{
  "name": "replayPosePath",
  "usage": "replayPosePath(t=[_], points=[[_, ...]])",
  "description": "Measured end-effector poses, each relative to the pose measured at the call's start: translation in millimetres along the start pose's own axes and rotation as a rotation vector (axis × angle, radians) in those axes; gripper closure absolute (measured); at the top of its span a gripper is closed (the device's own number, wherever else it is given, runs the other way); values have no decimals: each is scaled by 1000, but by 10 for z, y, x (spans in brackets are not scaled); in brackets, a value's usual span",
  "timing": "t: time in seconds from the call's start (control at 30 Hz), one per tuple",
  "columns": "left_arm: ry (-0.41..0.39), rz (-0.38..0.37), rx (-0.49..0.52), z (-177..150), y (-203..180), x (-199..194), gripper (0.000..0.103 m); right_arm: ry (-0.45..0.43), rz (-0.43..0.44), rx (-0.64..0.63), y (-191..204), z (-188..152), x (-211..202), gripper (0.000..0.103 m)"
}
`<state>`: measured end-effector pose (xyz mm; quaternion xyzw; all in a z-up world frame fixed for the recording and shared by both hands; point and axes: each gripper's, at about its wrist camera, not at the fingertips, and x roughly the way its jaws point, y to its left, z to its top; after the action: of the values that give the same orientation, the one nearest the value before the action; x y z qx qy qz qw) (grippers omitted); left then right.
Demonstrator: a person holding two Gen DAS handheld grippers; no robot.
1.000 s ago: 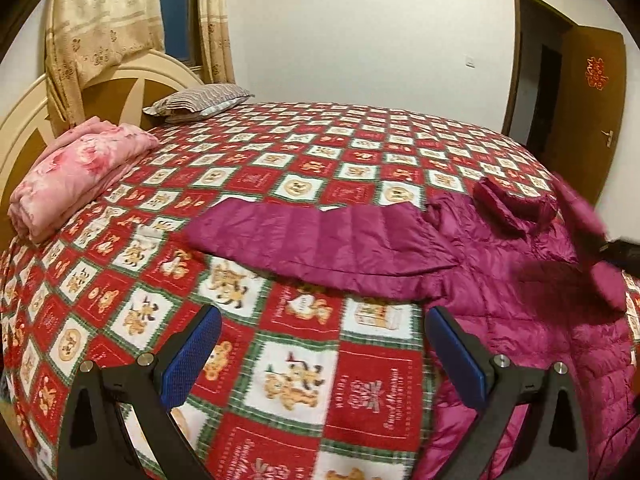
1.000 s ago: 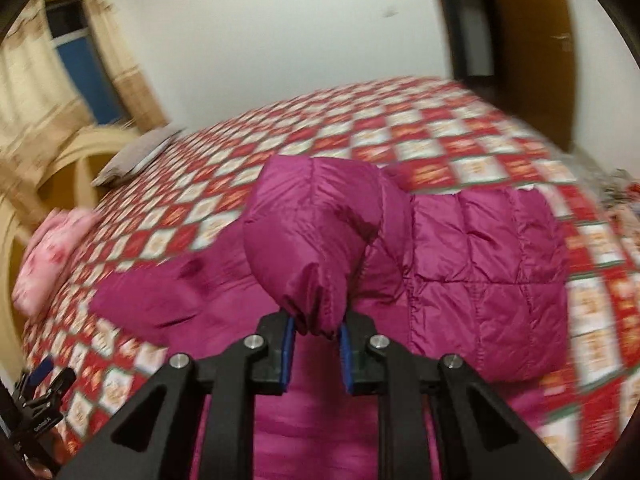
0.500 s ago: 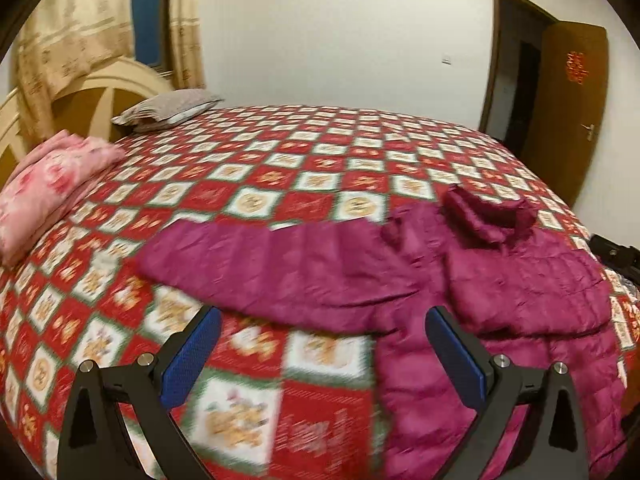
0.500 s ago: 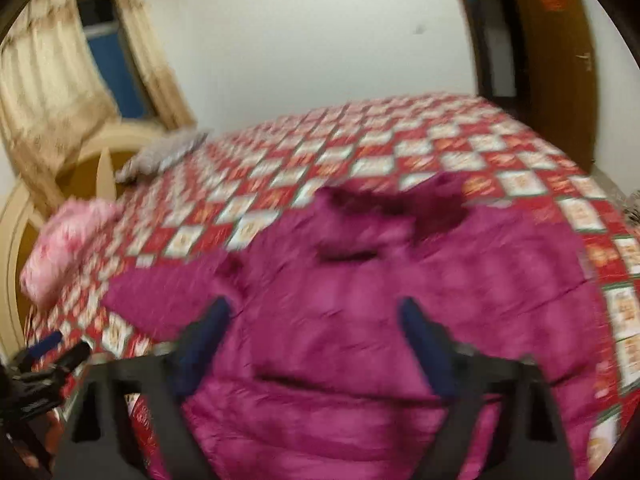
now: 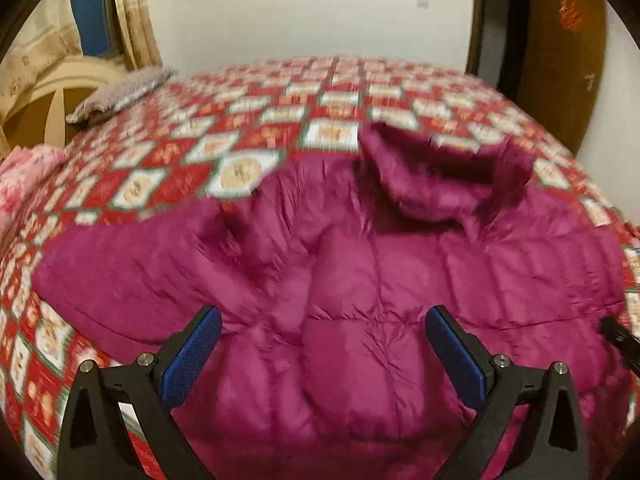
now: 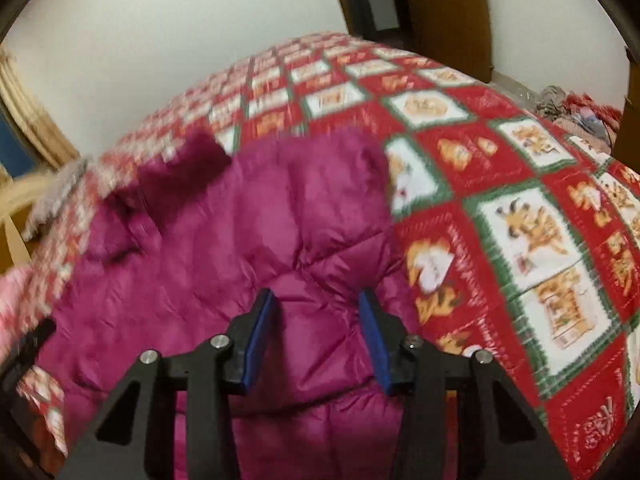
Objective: Fold large clothes
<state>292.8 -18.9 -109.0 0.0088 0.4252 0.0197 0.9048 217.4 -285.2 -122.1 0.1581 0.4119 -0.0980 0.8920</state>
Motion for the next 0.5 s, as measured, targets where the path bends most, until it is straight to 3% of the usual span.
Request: replayPosePath(t=[0.1, 0.2, 0.27, 0.3, 0.33, 0.4, 0.5], points=[[30, 34, 8, -109, -80, 207, 1, -12, -21, -34, 29, 6, -60, 56], [29, 56, 20, -179, -120, 279, 1, -89, -27, -29, 61, -7, -308, 55], [30, 49, 20, -166, -110, 260, 1, -109, -25, -33, 86, -43, -341, 46], [35, 27, 15, -149, -69, 217, 1, -96, -27, -25, 84, -64, -307, 32], [28, 11, -3, -126, -6, 168, 1, -81, -32, -17, 74, -85, -245, 26], [-35, 2, -71, -79, 227, 2, 1, -50, -68, -19, 73, -149, -66, 26], [-104, 42, -150, 11, 716, -182, 1, -83, -124, -64, 142, -211, -39, 24]])
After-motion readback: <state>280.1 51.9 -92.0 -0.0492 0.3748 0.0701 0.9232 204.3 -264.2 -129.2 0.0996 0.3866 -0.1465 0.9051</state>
